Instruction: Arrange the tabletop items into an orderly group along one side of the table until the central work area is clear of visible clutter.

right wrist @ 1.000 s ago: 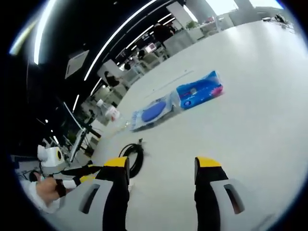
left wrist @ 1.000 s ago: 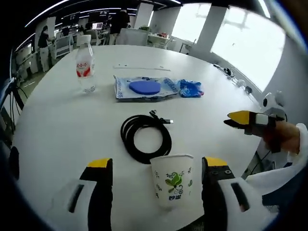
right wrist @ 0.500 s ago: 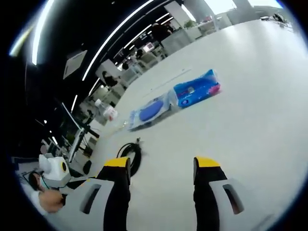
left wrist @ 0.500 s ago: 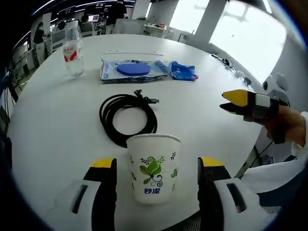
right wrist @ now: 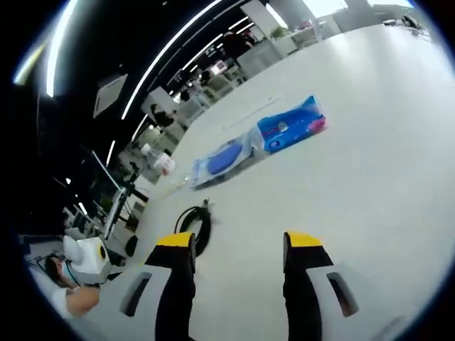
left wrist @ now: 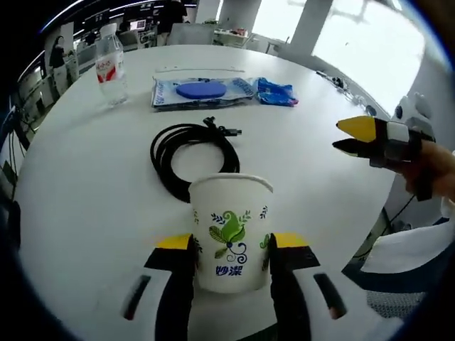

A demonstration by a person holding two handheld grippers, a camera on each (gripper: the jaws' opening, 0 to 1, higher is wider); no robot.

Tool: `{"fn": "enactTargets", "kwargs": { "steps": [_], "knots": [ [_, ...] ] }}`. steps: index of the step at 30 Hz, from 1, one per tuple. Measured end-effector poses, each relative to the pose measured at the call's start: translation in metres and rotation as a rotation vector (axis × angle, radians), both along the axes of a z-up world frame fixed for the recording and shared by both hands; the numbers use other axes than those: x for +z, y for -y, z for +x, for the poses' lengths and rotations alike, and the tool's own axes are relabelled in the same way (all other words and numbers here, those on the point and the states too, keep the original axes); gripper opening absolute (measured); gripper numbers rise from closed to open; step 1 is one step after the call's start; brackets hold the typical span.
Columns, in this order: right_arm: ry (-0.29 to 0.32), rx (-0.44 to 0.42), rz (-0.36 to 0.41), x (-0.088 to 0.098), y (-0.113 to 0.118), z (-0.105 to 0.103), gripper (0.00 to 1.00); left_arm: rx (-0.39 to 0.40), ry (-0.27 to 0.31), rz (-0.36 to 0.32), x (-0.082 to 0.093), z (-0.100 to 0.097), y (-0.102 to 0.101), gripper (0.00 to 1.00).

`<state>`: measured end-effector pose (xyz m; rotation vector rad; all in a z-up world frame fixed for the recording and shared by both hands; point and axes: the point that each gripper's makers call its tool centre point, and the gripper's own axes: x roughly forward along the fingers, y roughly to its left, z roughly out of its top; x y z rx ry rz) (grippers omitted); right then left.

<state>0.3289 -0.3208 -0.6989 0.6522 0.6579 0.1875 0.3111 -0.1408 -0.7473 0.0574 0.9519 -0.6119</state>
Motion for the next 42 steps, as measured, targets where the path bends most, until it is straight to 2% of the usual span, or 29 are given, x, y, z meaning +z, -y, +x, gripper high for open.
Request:
{"fn": "enactTargets", "kwargs": {
  "steps": [4, 6, 10, 14, 16, 20, 23, 27, 30, 35, 38, 42],
  "knots": [
    [0.004, 0.014, 0.003, 0.002, -0.004, -0.002, 0.47, -0.024, 0.04, -0.005, 0.007, -0.002, -0.003, 0.39],
    [0.007, 0.017, 0.005, 0.003, -0.005, -0.002, 0.46, -0.026, 0.06, -0.03, 0.012, 0.0, -0.001, 0.39],
    [0.019, 0.023, 0.011, 0.007, -0.006, 0.001, 0.44, -0.041, 0.137, -0.105, 0.028, 0.004, 0.005, 0.39],
    [0.045, 0.033, 0.018, 0.018, -0.007, 0.007, 0.43, -0.055, 0.179, -0.14, 0.037, 0.006, 0.007, 0.39],
    [0.078, 0.055, 0.024, 0.028, -0.01, 0.012, 0.42, -0.064, 0.211, -0.155, 0.043, 0.008, 0.007, 0.39],
    [0.179, 0.149, -0.019, 0.051, -0.022, 0.019, 0.42, -0.075, 0.265, -0.179, 0.052, 0.012, 0.007, 0.39],
    [0.215, 0.231, -0.01, 0.064, -0.037, 0.019, 0.42, -0.106, 0.301, -0.178, 0.057, 0.012, 0.007, 0.39],
    [0.269, 0.392, -0.054, 0.081, -0.062, 0.016, 0.4, -0.136, 0.33, -0.182, 0.064, 0.01, 0.006, 0.39],
    [0.301, 0.481, -0.033, 0.096, -0.081, 0.016, 0.41, -0.156, 0.345, -0.195, 0.068, 0.009, 0.009, 0.39],
    [0.326, 0.665, -0.052, 0.108, -0.111, 0.008, 0.38, -0.185, 0.388, -0.21, 0.079, 0.009, 0.016, 0.39],
    [0.342, 0.773, -0.119, 0.108, -0.122, 0.003, 0.37, -0.226, 0.408, -0.2, 0.082, 0.007, 0.02, 0.39],
    [0.334, 0.831, -0.117, 0.11, -0.13, -0.001, 0.33, -0.269, 0.434, -0.182, 0.083, 0.004, 0.023, 0.39]
  ]
}}
